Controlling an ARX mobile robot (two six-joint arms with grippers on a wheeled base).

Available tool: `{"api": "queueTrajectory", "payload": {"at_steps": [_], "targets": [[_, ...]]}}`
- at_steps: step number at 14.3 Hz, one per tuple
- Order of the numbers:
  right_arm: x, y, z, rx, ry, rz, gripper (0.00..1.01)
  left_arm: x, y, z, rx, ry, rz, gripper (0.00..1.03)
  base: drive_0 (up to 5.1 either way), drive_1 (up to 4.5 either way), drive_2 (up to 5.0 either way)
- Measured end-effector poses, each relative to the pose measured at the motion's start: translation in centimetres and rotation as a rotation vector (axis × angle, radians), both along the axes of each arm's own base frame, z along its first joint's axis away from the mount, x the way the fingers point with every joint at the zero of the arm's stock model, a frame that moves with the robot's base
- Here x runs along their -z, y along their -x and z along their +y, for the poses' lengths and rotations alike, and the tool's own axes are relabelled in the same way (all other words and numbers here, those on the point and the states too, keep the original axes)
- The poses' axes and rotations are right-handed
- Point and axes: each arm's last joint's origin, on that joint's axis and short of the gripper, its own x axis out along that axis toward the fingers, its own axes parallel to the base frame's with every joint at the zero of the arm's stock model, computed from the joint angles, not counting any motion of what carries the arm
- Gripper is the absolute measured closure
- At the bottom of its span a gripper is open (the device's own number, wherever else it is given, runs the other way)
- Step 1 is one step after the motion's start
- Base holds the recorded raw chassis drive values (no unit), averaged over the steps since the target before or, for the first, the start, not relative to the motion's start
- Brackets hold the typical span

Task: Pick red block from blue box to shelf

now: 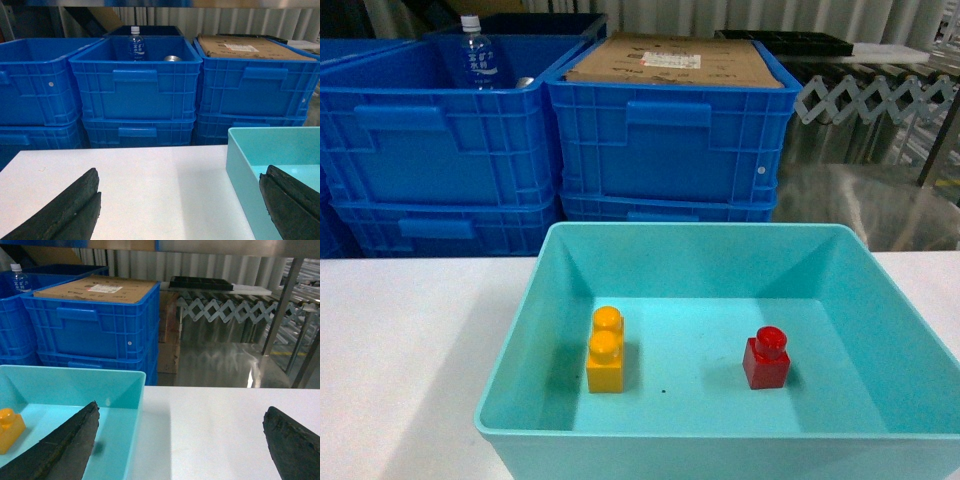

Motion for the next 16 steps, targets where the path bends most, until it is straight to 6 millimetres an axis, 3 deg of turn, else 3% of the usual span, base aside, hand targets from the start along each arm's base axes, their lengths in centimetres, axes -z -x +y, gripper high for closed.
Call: {"api": "queueTrajectory", "payload": {"at_steps": [2, 3, 4, 6, 10, 13, 16], "targets": [[-5.4, -4.8, 1.3, -0.097, -0.021, -0.015, 0.03, 0.0, 0.0, 0.0, 0.000, 0.000, 0.000, 0.05, 0.0, 0.00, 0.0], [-7.5, -8.7, 3.1, -0.168, -0.035, 0.070, 0.03, 0.0, 0.0, 0.0, 0.000, 0.000, 0.000, 0.05, 0.0, 0.00, 0.0], [-7.0, -11.4, 4.9, -0.200, -0.032, 0.177, 0.03, 0.0, 0.0, 0.0, 0.000, 0.000, 0.000, 0.05, 0.0, 0.00, 0.0], [-4.2, -14.9, 8.1, -0.226, -0.053, 0.374, 0.03, 0.0, 0.0, 0.0, 0.000, 0.000, 0.000, 0.05, 0.0, 0.00, 0.0], [-0.4, -17.4, 10.8, -0.216, -0.056, 0.523, 0.03, 0.0, 0.0, 0.0, 0.000, 0.000, 0.000, 0.05, 0.0, 0.00, 0.0], [0.1, -19.8, 12.5, -0.212, -0.046, 0.516, 0.03, 0.0, 0.0, 0.0, 0.000, 0.000, 0.000, 0.05, 0.0, 0.00, 0.0], [2.1, -21.3, 13.2, -0.186, -0.051, 0.575, 0.03, 0.0, 0.0, 0.0, 0.000, 0.000, 0.000, 0.05, 0.0, 0.00, 0.0]]}}
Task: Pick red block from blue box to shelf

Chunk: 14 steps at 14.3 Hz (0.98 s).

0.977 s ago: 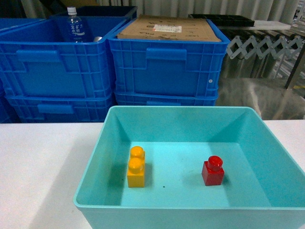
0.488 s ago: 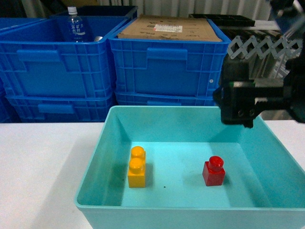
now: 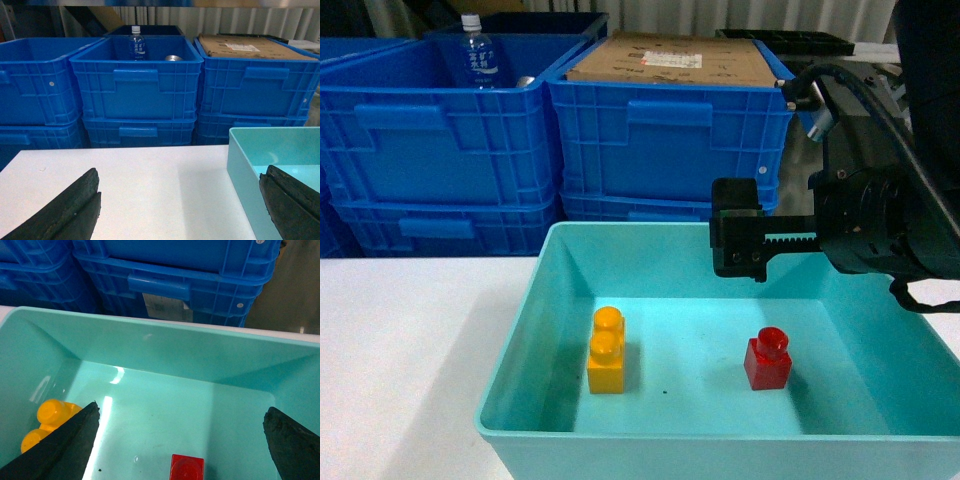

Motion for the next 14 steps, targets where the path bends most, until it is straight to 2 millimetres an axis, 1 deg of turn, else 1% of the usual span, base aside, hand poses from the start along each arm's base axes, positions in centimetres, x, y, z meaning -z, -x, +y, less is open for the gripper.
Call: {"api": "queueTrajectory", "payload": {"at_steps": [3, 6, 11, 12, 13, 14], "targets": [[2.0, -0.5, 0.2, 0.017, -0.042, 0.035, 0.03, 0.0, 0.0, 0.0, 0.000, 0.000, 0.000, 0.05, 0.0, 0.00, 0.0], [3.4, -0.6, 0.2, 0.039, -0.070, 0.057, 0.03, 0.0, 0.0, 0.0, 0.000, 0.000, 0.000, 0.05, 0.0, 0.00, 0.0], [6.2, -1.4, -1.3, 0.085, -0.064, 0.092, 0.03, 0.0, 0.0, 0.0, 0.000, 0.000, 0.000, 0.05, 0.0, 0.00, 0.0], [6.7, -1.4, -1.2, 0.085, -0.060, 0.098, 0.03, 0.0, 0.0, 0.0, 0.000, 0.000, 0.000, 0.05, 0.0, 0.00, 0.0], [6.9, -1.5, -1.1, 0.072, -0.050, 0.058, 0.03, 0.0, 0.0, 0.0, 0.000, 0.000, 0.000, 0.05, 0.0, 0.00, 0.0], [6.9, -1.4, -0.9, 0.065, -0.044, 0.056, 0.03, 0.0, 0.0, 0.0, 0.000, 0.000, 0.000, 0.05, 0.0, 0.00, 0.0]]}}
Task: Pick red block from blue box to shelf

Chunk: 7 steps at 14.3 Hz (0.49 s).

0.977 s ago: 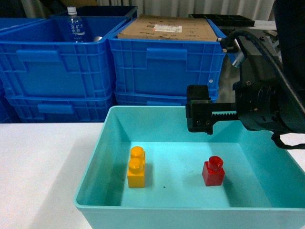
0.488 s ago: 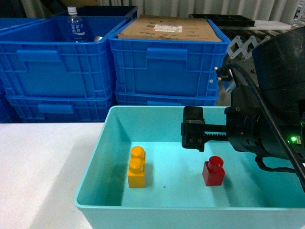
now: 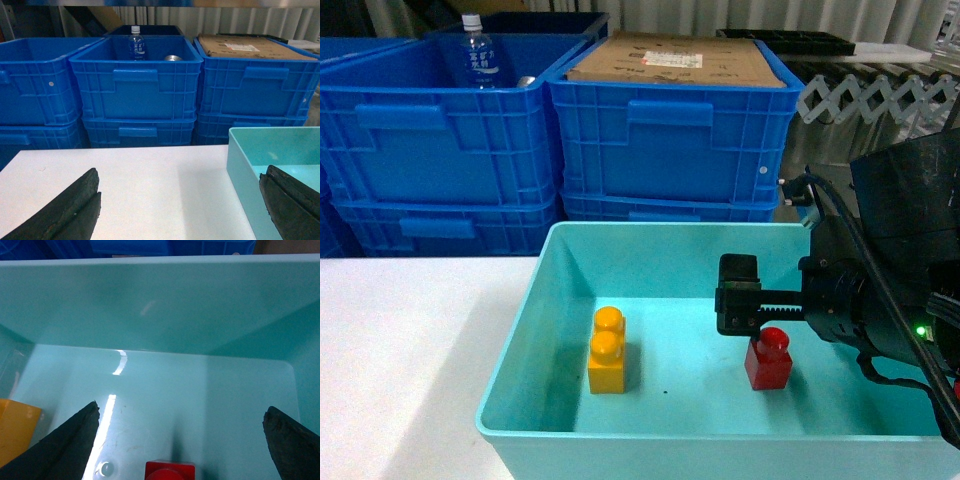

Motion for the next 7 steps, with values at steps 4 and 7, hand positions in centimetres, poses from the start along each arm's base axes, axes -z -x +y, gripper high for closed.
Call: {"api": "queueTrajectory", "payload": {"at_steps": [4, 7], "targets": [[0.2, 0.2, 0.0, -0.014, -0.006, 0.015, 0.03, 0.0, 0.0, 0.0, 0.000, 0.000, 0.000, 0.05, 0.0, 0.00, 0.0], [0.4, 0.9, 1.4, -0.068, -0.026, 0.095, 0.03, 0.0, 0.0, 0.0, 0.000, 0.000, 0.000, 0.05, 0.0, 0.00, 0.0]]}}
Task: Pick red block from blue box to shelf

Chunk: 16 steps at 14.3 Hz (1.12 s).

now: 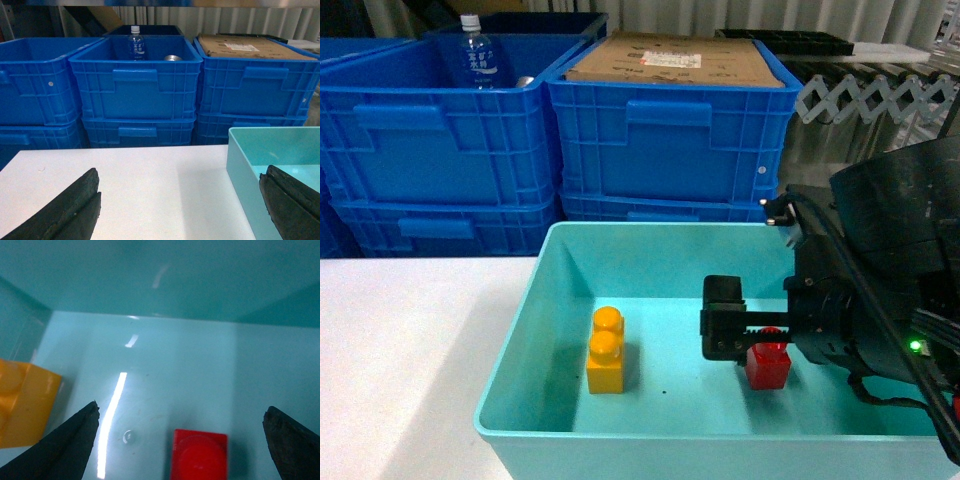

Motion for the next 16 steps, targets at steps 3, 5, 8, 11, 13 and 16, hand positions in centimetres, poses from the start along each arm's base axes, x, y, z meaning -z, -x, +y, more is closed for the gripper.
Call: {"api": "queueTrajectory", "payload": {"at_steps": [3, 5, 8, 11, 13, 16], "targets": [[-1.1, -0.4, 2.2, -0.045, -0.016, -0.029, 0.03, 0.0, 0.0, 0.0, 0.000, 0.000, 0.000, 0.05, 0.0, 0.00, 0.0], [-1.5, -1.4, 3.7, -0.067, -0.018, -0.027, 0.03, 0.0, 0.0, 0.0, 0.000, 0.000, 0.000, 0.05, 0.0, 0.00, 0.0], [0.0, -2.1, 3.5, -0.036, 0.026, 0.021, 0.03, 0.0, 0.0, 0.0, 0.000, 0.000, 0.000, 0.05, 0.0, 0.00, 0.0], [-0.3, -2.7, 2.5, 0.037, 0.040, 0.057, 0.03, 0.0, 0.0, 0.0, -0.002, 0.000, 0.000, 0.05, 0.0, 0.00, 0.0], [-1.3, -3.2, 2.3, 0.064, 0.040, -0.006, 0.03, 0.0, 0.0, 0.0, 0.000, 0.000, 0.000, 0.05, 0.0, 0.00, 0.0], [-1.9, -3.9, 2.2, 0.091, 0.084, 0.024, 0.03, 0.0, 0.0, 0.0, 0.000, 0.000, 0.000, 0.05, 0.0, 0.00, 0.0]]}}
